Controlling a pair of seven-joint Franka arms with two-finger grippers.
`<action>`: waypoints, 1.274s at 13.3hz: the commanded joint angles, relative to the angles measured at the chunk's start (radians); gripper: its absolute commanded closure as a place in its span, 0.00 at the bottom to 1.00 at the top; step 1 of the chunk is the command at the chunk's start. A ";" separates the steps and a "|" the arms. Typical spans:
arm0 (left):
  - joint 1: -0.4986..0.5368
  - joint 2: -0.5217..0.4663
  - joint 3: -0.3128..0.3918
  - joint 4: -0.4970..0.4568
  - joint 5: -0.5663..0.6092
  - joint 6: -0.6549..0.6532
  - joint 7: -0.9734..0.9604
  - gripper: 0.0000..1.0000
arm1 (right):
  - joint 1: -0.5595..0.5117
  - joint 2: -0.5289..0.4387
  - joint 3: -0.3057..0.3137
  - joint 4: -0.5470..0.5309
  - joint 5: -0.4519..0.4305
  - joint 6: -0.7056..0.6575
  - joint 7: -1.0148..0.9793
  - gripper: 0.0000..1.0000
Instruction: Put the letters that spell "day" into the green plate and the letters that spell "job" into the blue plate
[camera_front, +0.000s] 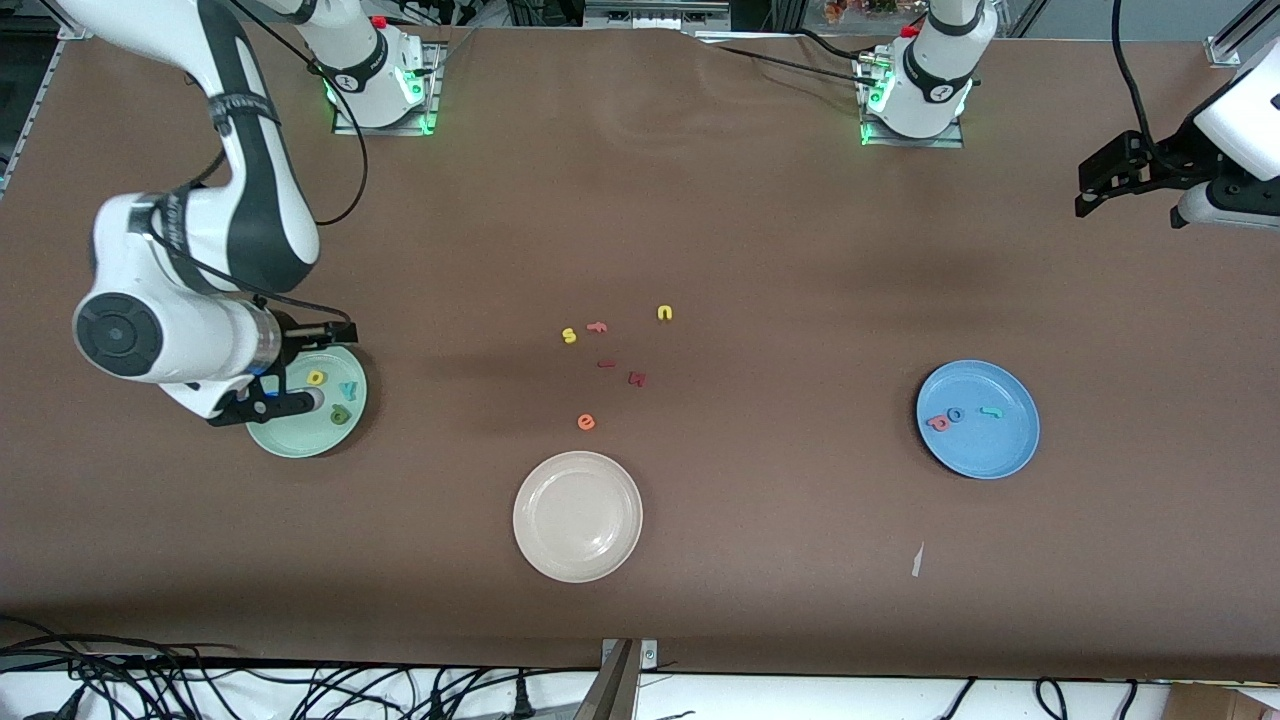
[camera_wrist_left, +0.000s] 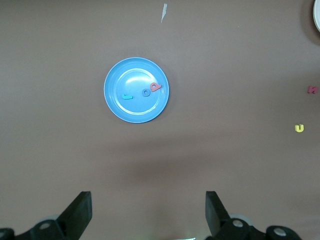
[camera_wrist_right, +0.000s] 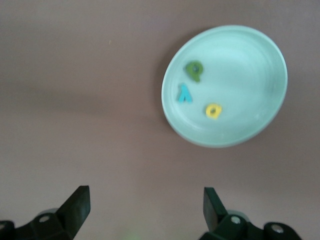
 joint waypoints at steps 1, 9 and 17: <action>-0.004 0.012 -0.007 0.033 0.032 -0.022 -0.004 0.00 | -0.007 0.000 0.005 0.137 0.010 -0.197 0.009 0.00; -0.002 0.012 -0.007 0.033 0.033 -0.022 -0.004 0.00 | -0.166 -0.303 0.210 0.059 -0.108 -0.093 0.021 0.00; -0.001 0.012 -0.007 0.033 0.033 -0.022 -0.003 0.00 | -0.235 -0.402 0.220 -0.047 -0.111 -0.107 0.027 0.00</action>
